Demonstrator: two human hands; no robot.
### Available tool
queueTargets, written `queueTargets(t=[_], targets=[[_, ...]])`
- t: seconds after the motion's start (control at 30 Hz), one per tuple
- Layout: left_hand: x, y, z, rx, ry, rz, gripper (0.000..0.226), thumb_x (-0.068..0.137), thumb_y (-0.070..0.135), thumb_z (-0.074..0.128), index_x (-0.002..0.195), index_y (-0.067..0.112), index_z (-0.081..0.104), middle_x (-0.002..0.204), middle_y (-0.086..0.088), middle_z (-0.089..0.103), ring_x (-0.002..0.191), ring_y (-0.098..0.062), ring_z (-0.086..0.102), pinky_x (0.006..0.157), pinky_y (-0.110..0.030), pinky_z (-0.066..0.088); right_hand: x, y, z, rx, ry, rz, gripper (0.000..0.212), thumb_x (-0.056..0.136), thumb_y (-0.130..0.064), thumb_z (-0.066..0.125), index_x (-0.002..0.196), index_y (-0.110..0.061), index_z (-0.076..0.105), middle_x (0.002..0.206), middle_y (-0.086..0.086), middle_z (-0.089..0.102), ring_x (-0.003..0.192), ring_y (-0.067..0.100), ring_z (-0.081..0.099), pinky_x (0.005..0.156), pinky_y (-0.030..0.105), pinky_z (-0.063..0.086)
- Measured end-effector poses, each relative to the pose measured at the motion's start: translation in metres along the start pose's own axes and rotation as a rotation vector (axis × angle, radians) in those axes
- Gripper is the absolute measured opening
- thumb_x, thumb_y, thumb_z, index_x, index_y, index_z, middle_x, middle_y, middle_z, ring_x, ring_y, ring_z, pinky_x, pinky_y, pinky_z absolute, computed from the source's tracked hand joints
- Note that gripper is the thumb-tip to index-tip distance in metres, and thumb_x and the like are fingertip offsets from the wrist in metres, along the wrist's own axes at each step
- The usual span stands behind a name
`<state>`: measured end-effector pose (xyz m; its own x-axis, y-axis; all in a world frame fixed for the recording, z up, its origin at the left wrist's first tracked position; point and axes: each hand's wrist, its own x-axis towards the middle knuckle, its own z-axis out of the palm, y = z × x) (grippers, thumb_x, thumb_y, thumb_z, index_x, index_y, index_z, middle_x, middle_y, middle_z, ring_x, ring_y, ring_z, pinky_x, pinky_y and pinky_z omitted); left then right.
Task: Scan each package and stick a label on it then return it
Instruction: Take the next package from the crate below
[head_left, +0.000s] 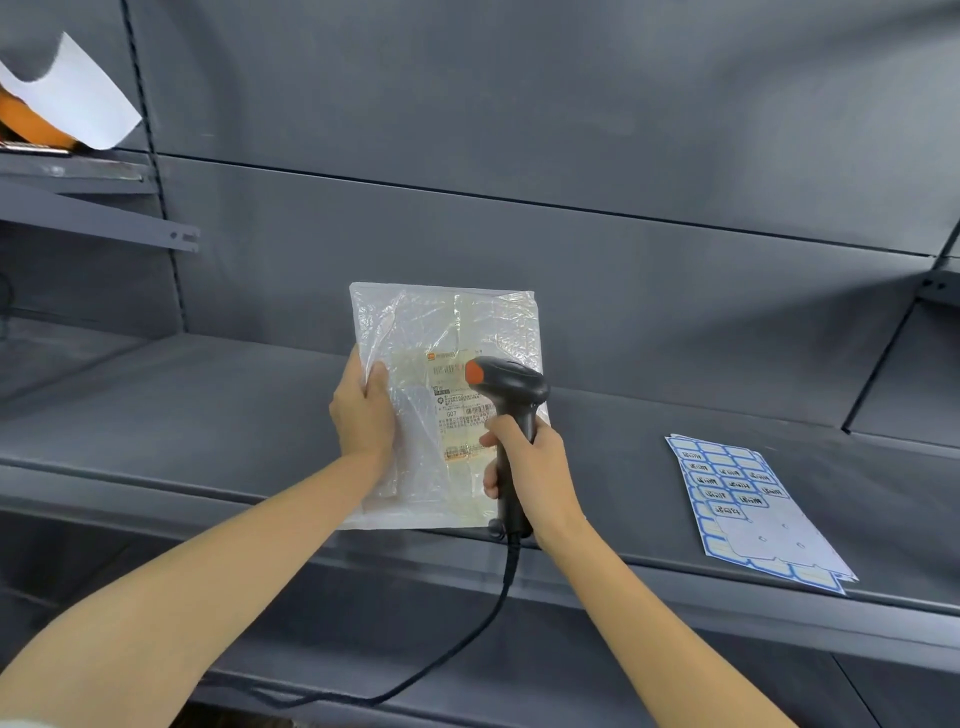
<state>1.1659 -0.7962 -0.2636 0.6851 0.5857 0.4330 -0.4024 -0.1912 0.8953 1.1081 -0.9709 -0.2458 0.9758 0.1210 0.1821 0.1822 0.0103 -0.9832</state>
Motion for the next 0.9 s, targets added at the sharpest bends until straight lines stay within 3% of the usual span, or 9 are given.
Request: queueTargets(t=[0.17, 0.27, 0.37, 0.43, 0.5, 0.57, 0.67, 0.77, 0.9], targets=[[0.002, -0.002, -0.001, 0.026, -0.014, -0.001, 0.030, 0.098, 0.013, 0.041, 0.118, 0.020, 0.061, 0.098, 0.008, 0.066, 0.090, -0.010, 0.059, 0.083, -0.025, 0.046, 0.005, -0.006, -0.013, 0.054, 0.058, 0.012, 0.016, 0.086, -0.029, 0.056, 0.094, -0.015, 0.053, 0.061, -0.006, 0.055, 0.051, 0.012, 0.053, 0.054, 0.027, 0.047], [0.007, -0.006, -0.001, 0.070, -0.018, -0.015, 0.031, 0.096, 0.012, 0.040, 0.116, 0.019, 0.062, 0.086, 0.009, 0.062, 0.079, -0.008, 0.055, 0.077, -0.026, 0.045, 0.023, -0.022, -0.038, -0.032, 0.105, 0.085, 0.023, 0.082, -0.024, 0.056, 0.101, -0.013, 0.048, 0.081, 0.004, 0.055, 0.068, 0.017, 0.056, 0.065, 0.033, 0.051], [0.014, -0.011, -0.003, 0.162, -0.056, -0.060, 0.027, 0.095, 0.009, 0.040, 0.110, 0.013, 0.062, 0.077, 0.008, 0.054, 0.070, -0.010, 0.048, 0.075, -0.030, 0.041, 0.048, -0.038, -0.072, -0.415, 0.130, 0.216, 0.032, 0.074, -0.023, 0.058, 0.098, -0.006, 0.046, 0.098, 0.014, 0.050, 0.081, 0.029, 0.056, 0.075, 0.036, 0.049], [0.016, -0.014, -0.003, 0.196, -0.105, -0.123, 0.024, 0.095, 0.009, 0.041, 0.105, 0.008, 0.062, 0.077, 0.004, 0.052, 0.073, -0.016, 0.046, 0.074, -0.031, 0.039, 0.060, -0.037, -0.089, -0.669, 0.120, 0.264, 0.025, 0.080, -0.026, 0.060, 0.085, -0.008, 0.044, 0.101, 0.013, 0.045, 0.077, 0.027, 0.049, 0.062, 0.030, 0.039], [0.015, -0.016, -0.002, 0.221, -0.163, -0.194, 0.019, 0.095, 0.010, 0.041, 0.096, 0.007, 0.060, 0.074, 0.003, 0.051, 0.073, -0.018, 0.045, 0.067, -0.029, 0.037, 0.067, -0.027, -0.100, -0.858, 0.134, 0.284, 0.029, 0.084, -0.029, 0.063, 0.087, -0.007, 0.045, 0.111, 0.015, 0.045, 0.078, 0.027, 0.047, 0.055, 0.027, 0.032], [0.015, -0.018, 0.002, 0.282, -0.230, -0.245, 0.016, 0.096, 0.011, 0.041, 0.093, 0.008, 0.056, 0.081, -0.001, 0.055, 0.078, -0.023, 0.049, 0.066, -0.030, 0.036, 0.070, -0.012, -0.106, -0.946, 0.171, 0.278, 0.033, 0.085, -0.031, 0.065, 0.095, -0.005, 0.047, 0.121, 0.018, 0.043, 0.078, 0.026, 0.047, 0.061, 0.027, 0.034], [0.016, -0.020, 0.007, 0.478, -0.333, -0.285, 0.025, 0.097, 0.016, 0.042, 0.106, -0.005, 0.053, 0.100, -0.017, 0.056, 0.084, -0.029, 0.050, 0.071, -0.033, 0.038, 0.070, 0.014, -0.110, -0.984, 0.217, 0.278, 0.044, 0.083, -0.030, 0.065, 0.109, 0.002, 0.052, 0.122, 0.019, 0.041, 0.081, 0.027, 0.049, 0.069, 0.028, 0.037], [0.015, -0.019, 0.011, 0.649, -0.415, -0.276, 0.035, 0.099, 0.020, 0.045, 0.116, -0.010, 0.047, 0.116, -0.025, 0.052, 0.095, -0.033, 0.050, 0.077, -0.039, 0.041, 0.070, 0.033, -0.111, -1.051, 0.250, 0.230, 0.036, 0.081, -0.033, 0.064, 0.095, -0.004, 0.049, 0.114, 0.018, 0.047, 0.106, 0.036, 0.045, 0.077, 0.031, 0.033], [0.010, -0.018, 0.015, 0.836, -0.424, -0.200, 0.049, 0.098, 0.025, 0.051, 0.133, -0.005, 0.036, 0.129, -0.025, 0.046, 0.126, -0.039, 0.033, 0.094, -0.046, 0.035, 0.074, 0.045, -0.110, -1.093, 0.275, 0.203, 0.034, 0.083, -0.036, 0.063, 0.089, -0.006, 0.047, 0.102, 0.014, 0.048, 0.111, 0.034, 0.040, 0.075, 0.032, 0.022]])
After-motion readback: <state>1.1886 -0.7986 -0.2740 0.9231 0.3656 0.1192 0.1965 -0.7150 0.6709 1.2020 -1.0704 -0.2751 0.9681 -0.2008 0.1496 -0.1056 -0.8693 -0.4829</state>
